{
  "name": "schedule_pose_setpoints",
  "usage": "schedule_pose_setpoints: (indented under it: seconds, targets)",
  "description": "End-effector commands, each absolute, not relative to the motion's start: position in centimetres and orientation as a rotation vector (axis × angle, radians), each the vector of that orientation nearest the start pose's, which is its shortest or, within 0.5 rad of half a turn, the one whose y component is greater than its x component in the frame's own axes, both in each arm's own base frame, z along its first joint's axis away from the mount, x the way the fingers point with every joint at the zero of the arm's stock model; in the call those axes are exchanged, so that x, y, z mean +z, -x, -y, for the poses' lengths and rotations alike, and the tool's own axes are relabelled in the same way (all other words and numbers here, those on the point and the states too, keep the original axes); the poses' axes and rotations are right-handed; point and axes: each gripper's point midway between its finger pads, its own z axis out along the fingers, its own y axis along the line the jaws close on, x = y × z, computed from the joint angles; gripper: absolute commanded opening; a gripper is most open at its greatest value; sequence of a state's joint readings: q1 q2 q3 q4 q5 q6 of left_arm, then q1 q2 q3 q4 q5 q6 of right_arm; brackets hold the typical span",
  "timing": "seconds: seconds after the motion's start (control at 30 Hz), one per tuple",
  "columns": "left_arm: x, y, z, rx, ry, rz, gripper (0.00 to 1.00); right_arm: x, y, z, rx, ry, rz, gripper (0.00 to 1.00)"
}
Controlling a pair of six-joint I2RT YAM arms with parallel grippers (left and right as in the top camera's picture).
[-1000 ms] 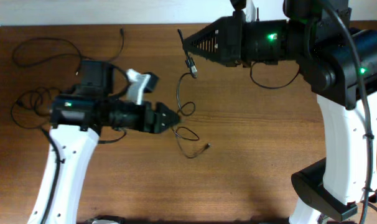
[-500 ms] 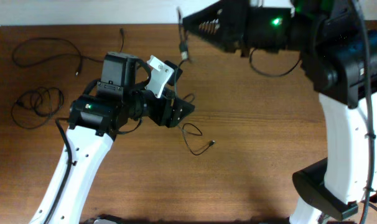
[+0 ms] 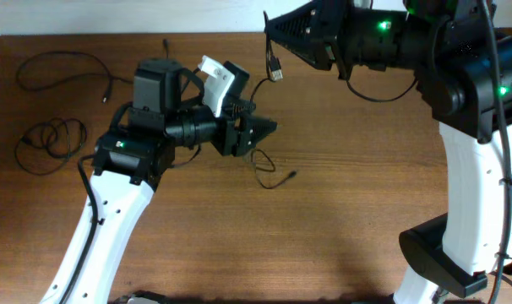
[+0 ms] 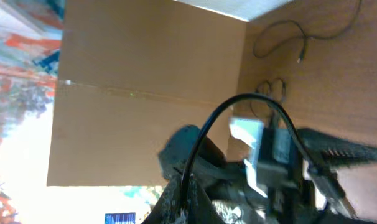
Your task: Untangle cables
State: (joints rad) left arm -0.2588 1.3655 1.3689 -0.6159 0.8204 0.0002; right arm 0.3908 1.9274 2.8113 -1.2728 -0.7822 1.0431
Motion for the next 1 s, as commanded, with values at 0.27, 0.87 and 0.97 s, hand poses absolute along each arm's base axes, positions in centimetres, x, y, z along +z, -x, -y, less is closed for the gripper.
schedule_pose_setpoints:
  seconds: [0.27, 0.87, 0.97]
  targets:
    - [32.9, -31.9, 21.8, -1.114, -0.677, -2.03, 0.4, 52.4, -33.5, -26.1, 1.594, -0.152, -2.178, 0.04]
    - [29.5, -34.1, 18.7, -0.877, -0.411, -2.242, 0.0, 45.9, -36.3, -20.9, 1.009, -0.281, -2.294, 0.51]
    - [28.2, -34.6, 17.2, -0.759, -0.346, -2.303, 0.0, 42.3, -36.4, -16.2, 0.638, -0.406, -2.374, 0.78]
